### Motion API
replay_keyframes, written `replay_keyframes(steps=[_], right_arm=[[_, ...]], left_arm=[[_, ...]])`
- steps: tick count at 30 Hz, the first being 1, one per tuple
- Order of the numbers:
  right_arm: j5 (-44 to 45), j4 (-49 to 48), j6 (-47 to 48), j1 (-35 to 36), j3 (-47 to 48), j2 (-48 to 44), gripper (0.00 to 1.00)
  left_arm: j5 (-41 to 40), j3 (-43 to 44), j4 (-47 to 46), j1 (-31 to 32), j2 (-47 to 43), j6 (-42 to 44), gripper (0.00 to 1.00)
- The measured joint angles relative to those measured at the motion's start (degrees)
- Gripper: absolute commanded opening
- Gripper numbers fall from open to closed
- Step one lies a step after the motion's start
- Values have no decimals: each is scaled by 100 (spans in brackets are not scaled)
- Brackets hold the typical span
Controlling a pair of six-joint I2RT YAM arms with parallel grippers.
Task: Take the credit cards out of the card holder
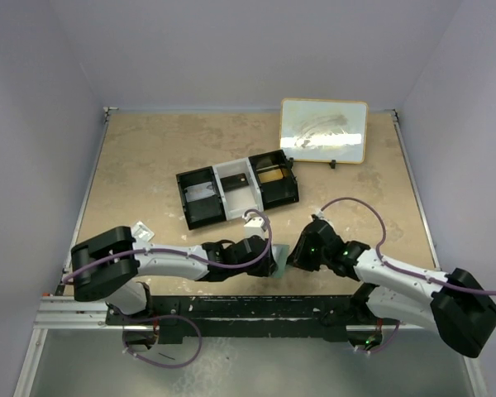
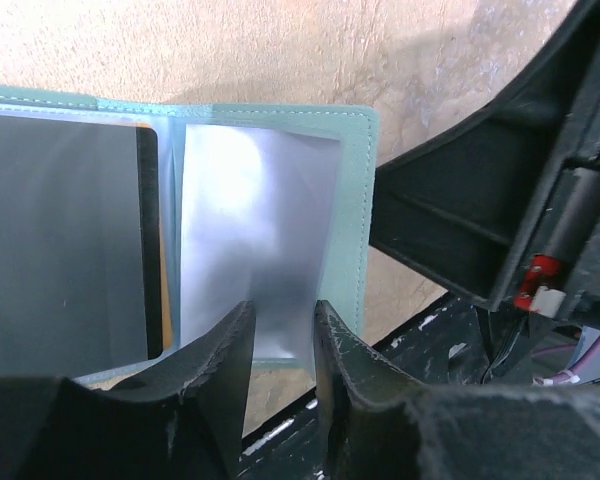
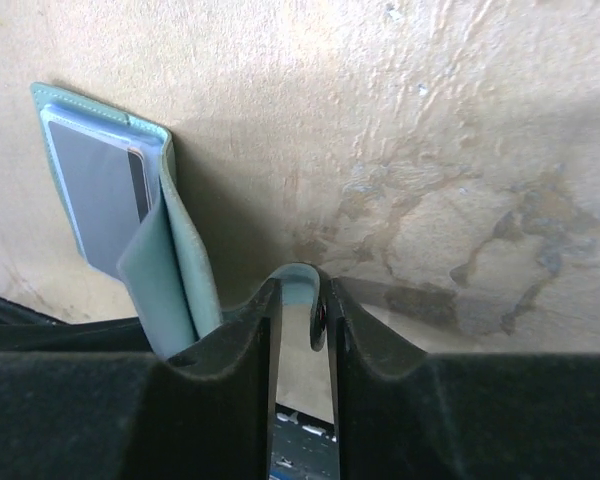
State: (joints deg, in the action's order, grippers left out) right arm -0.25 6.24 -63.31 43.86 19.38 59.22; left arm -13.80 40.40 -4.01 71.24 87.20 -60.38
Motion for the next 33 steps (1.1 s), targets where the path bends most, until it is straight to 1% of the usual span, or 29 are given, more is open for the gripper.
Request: replay_keyframes(steps=[4,10,12,15,18,21,25,27,29,33], right_arm=[[282,608,22,-4,236,-205,37],[564,1449,28,-4,752,-859,40],[562,1482,52,-4,911,-1082,38],[350,1185,179,-7,1008,-1248,33],[52,726,262,-4,1010,-1108,29],[-284,164,304,-7,1005,-673,22],[-671,-442,380,-4,994,236,15],[-813,-673,417,-4,944,680,14],[-876,-848,422,-4,813,1003,14],[-1019,-1285,352,-4,234,1123,16]], left_arm=[[79,0,-118,0,138,-2,28],[170,-4,-245,0,223,-2,30],[179,-4,-260,0,223,-2,31],[188,-4,-260,0,223,0,31],[208,-4,-260,0,223,2,32],[221,-4,-258,2,223,4,33],[236,-4,-254,2,223,7,34],[247,-4,-245,2,221,11,35],[251,-4,-214,2,203,17,40],[227,-118,-17,13,-120,66,43]])
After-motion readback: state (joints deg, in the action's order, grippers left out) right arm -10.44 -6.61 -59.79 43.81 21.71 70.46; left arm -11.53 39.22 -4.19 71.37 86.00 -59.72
